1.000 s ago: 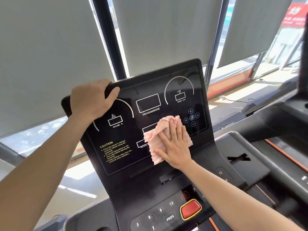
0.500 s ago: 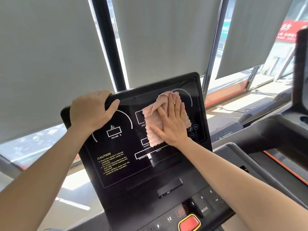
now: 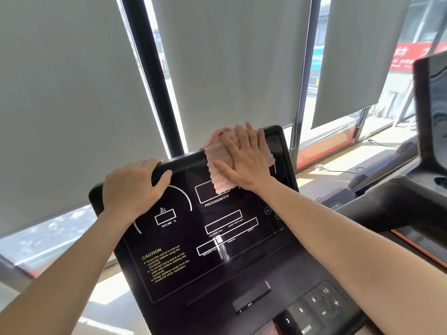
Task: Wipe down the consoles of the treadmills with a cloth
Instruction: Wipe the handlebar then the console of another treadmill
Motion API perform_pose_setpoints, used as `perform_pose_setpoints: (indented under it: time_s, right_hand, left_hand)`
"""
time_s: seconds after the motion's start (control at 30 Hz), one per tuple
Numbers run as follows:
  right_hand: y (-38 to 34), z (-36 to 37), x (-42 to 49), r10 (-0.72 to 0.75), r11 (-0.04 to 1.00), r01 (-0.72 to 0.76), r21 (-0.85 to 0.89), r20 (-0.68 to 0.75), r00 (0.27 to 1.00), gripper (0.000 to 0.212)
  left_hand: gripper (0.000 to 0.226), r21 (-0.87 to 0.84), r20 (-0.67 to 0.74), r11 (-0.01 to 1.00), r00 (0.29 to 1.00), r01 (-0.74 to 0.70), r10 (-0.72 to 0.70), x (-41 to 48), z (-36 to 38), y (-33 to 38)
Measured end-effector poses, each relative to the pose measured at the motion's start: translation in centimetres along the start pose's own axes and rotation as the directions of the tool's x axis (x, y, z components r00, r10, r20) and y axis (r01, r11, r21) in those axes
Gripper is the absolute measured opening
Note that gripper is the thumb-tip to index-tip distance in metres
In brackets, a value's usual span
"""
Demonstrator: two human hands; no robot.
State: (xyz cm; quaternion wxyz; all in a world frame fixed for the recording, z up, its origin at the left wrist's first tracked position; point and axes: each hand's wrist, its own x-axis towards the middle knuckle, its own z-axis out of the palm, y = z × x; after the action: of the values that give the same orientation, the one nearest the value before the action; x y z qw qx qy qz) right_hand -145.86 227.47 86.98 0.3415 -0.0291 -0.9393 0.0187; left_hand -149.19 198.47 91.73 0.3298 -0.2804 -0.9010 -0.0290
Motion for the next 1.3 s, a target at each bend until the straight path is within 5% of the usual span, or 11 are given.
perform_pose_setpoints:
  time_s: [0.27,0.7,1.3]
  right_hand:
    - [0.4,0.5,0.1,0.017,1.000,-0.018,-0.021,-0.055,0.998,0.073]
    - [0.6,4.2,-9.9,0.263,0.959,-0.267,0.097,0.047,0.964,0.082]
    - [-2.7,7.2,-18.4,0.574,0.786,-0.599,0.156,0.176,0.800,0.078]
  left_hand:
    - [0.035,-0.033,0.068,0.994,0.993,0.103,-0.101,1.3,-0.8,1.0]
    - [0.048,-0.175,0.161,0.983,0.983,-0.059,0.088,5.3,1.2,6.5]
    - [0.046,-0.028,0.018,0.989,0.989,-0.143,0.144,4.8,3.2,7.9]
